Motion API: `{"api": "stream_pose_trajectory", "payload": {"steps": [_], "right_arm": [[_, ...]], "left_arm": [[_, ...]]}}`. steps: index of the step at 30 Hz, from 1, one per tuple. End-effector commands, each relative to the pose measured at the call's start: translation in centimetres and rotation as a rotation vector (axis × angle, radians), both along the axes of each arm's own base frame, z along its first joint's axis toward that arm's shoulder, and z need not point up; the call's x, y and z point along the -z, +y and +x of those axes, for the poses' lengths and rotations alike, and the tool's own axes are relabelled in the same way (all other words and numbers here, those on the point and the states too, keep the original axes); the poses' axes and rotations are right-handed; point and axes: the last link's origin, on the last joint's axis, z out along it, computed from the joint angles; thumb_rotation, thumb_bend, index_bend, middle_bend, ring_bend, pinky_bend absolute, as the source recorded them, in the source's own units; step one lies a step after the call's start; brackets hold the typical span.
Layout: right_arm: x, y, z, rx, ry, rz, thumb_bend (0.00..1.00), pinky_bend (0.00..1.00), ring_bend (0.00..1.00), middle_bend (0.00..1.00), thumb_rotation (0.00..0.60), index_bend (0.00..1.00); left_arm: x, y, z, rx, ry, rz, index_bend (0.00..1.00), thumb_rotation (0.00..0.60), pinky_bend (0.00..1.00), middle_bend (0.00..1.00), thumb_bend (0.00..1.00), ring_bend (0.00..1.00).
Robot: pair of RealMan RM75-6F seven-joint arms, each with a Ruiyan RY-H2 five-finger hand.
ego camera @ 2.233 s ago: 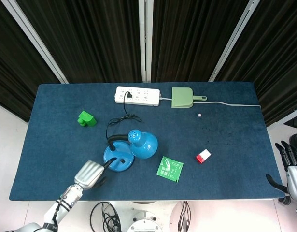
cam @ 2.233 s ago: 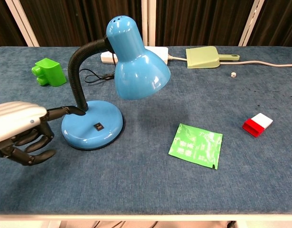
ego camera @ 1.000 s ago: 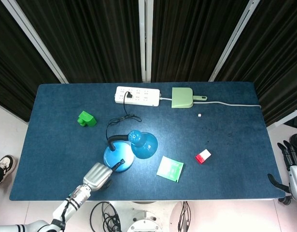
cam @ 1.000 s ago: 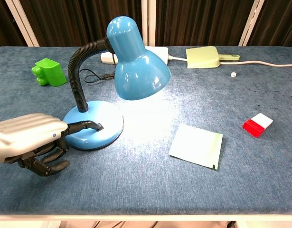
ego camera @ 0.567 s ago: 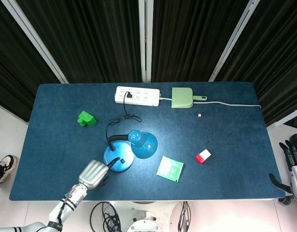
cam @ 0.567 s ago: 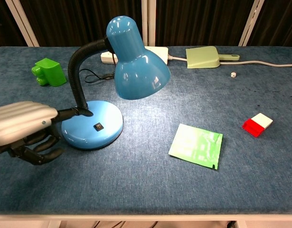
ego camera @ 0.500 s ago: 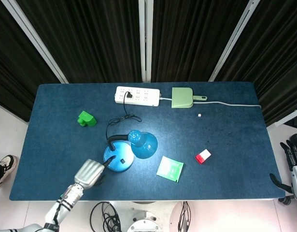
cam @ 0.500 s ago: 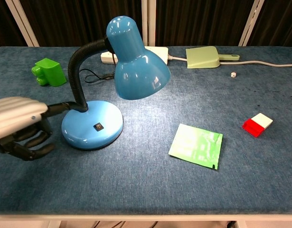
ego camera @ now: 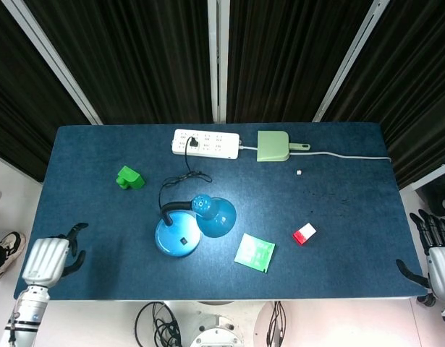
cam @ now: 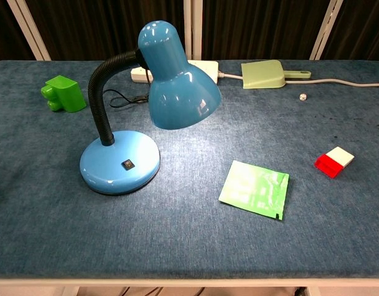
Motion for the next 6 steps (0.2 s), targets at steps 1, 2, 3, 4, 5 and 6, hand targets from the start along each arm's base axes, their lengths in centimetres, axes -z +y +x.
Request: {"api": "stream_pose_trajectory", "payload": {"steps": [1, 2, 3, 4, 5, 6], "right_arm": [[-0.02, 0.03, 0.19, -0.004, 0.004, -0.002, 0.18, 0.0, 0.0, 0.0, 0.6, 0.0], [-0.08, 0.08, 0.21, -0.002, 0.006, -0.005, 0.18, 0.0, 0.0, 0.0, 0.6, 0.0], [-0.15, 0.12, 0.19, 0.001, 0.007, -0.007, 0.18, 0.0, 0.0, 0.0, 0.6, 0.0], [-0.22, 0.14, 0.15, 0.003, 0.008, -0.01, 0.18, 0.0, 0.0, 0.0, 0.6, 0.0], [-0.3, 0.17, 0.09, 0.007, 0.009, -0.014, 0.18, 0.0, 0.0, 0.0, 0.6, 0.0], [-0.37, 0.22, 0.05, 0.009, 0.01, -0.016, 0.18, 0.0, 0.0, 0.0, 0.6, 0.0]], "left_arm": [[-1.21, 0.04, -0.35, 0.041, -0.021, 0.056, 0.06, 0.6, 0.01, 0.0, 0.04, 0.0], [-1.29, 0.1, -0.36, 0.055, -0.023, 0.072, 0.05, 0.6, 0.0, 0.0, 0.01, 0.0], [-1.31, 0.13, -0.38, 0.062, -0.022, 0.078, 0.05, 0.6, 0.0, 0.0, 0.0, 0.0], [-1.31, 0.15, -0.38, 0.066, -0.021, 0.08, 0.05, 0.6, 0.0, 0.0, 0.0, 0.0], [-1.3, 0.18, -0.39, 0.07, -0.018, 0.078, 0.05, 0.6, 0.0, 0.0, 0.0, 0.0], [-1.26, 0.17, -0.4, 0.072, -0.015, 0.073, 0.05, 0.6, 0.0, 0.0, 0.0, 0.0]]}}
